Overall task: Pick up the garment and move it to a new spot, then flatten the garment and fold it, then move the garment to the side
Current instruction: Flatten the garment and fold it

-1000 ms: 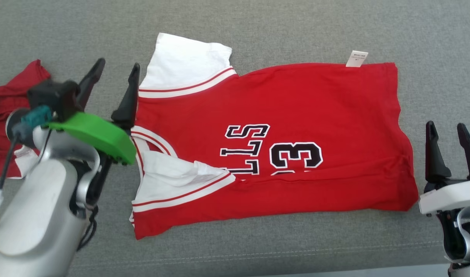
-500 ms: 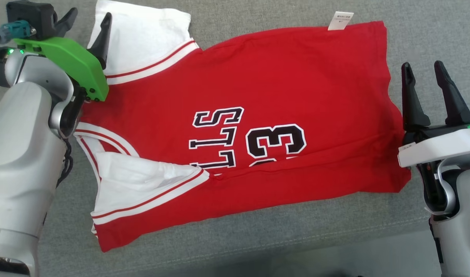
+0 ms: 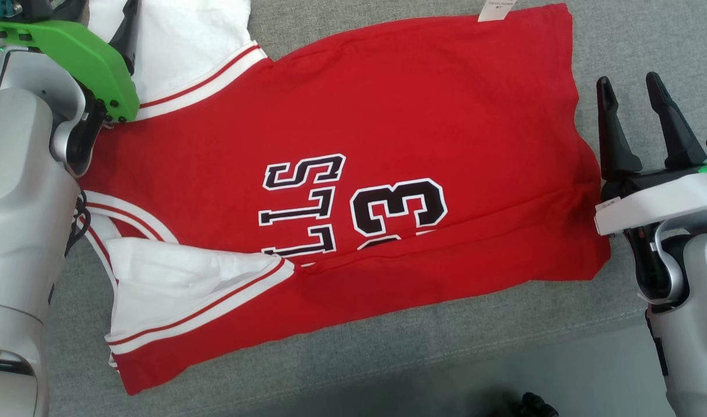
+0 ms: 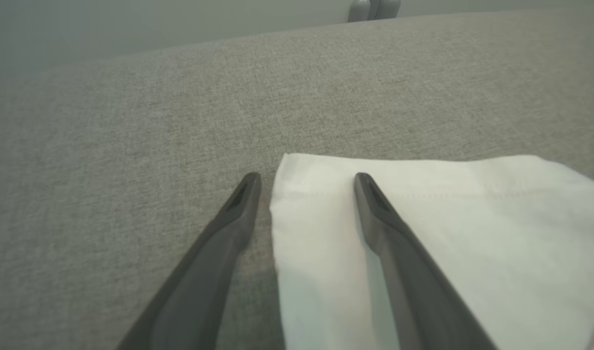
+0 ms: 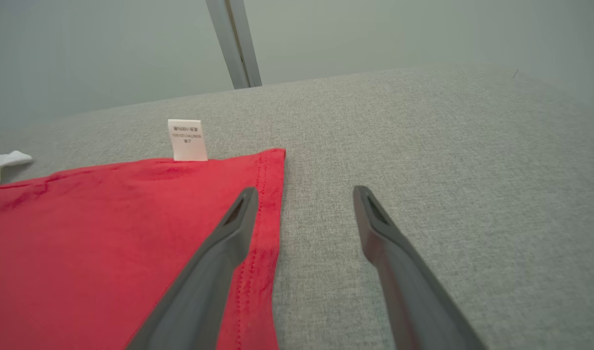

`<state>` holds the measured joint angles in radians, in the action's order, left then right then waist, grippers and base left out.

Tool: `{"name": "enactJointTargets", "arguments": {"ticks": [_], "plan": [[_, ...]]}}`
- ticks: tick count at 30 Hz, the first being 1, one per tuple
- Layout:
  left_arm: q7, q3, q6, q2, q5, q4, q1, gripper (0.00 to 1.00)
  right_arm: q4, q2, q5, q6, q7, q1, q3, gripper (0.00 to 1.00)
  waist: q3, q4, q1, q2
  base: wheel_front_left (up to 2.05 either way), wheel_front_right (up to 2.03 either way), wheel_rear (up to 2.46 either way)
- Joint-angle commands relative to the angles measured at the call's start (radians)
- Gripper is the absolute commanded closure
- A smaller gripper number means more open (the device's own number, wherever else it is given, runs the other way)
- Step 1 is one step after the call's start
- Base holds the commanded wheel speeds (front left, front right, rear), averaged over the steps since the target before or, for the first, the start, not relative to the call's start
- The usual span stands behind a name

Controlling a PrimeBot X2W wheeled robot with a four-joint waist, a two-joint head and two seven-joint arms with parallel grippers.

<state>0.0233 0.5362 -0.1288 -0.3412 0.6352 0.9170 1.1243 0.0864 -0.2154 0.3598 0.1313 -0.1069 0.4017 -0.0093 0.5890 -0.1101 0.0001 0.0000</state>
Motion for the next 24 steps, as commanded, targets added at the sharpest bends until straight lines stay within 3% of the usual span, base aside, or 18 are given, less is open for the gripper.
{"name": "enactJointTargets", "arguments": {"ticks": [1,2,3,4,5,6,12,24], "plan": [[0.013,0.009,-0.002,0.001,0.020,0.012,0.008,0.03,0.006,-0.009,0.006,-0.001,0.007,0.017,0.004,0.00,0.001,-0.002,-0.0001,0.0000,0.00,0.00,0.00],[0.029,0.016,-0.003,0.004,0.035,0.016,0.012,0.03,0.009,-0.013,0.007,-0.001,0.010,0.026,0.008,0.00,0.003,-0.002,-0.0001,0.0000,0.00,0.00,0.00],[0.049,0.026,-0.003,0.004,0.048,0.018,0.017,0.74,0.012,-0.018,0.007,-0.001,0.016,0.037,0.014,0.00,0.005,-0.002,-0.0001,0.0000,0.00,0.00,0.00],[0.065,0.035,-0.003,-0.001,0.063,0.015,0.025,0.88,0.015,-0.023,0.009,-0.001,0.020,0.050,0.022,0.00,0.007,-0.003,-0.0001,0.0000,0.00,0.00,0.00],[0.088,0.044,-0.003,-0.004,0.084,0.011,0.029,0.88,0.018,-0.030,0.008,-0.001,0.027,0.066,0.028,0.00,0.008,-0.003,-0.0001,0.0000,0.00,0.00,0.00],[0.106,0.054,-0.003,-0.009,0.098,0.004,0.033,1.00,0.021,-0.039,0.007,-0.001,0.031,0.082,0.033,0.00,0.009,-0.003,-0.0001,0.0000,0.00,0.00,0.00],[0.130,0.104,-0.003,-0.046,0.151,-0.035,0.074,1.00,0.093,-0.085,0.045,-0.001,0.096,0.209,0.081,0.00,0.012,0.013,-0.0001,0.0000,0.00,0.00,0.00],[0.102,0.196,-0.001,-0.021,0.214,-0.047,0.120,1.00,0.349,-0.166,0.142,-0.001,0.177,0.370,0.236,0.00,0.023,0.077,-0.0001,0.0000,0.00,0.00,0.00]]}}
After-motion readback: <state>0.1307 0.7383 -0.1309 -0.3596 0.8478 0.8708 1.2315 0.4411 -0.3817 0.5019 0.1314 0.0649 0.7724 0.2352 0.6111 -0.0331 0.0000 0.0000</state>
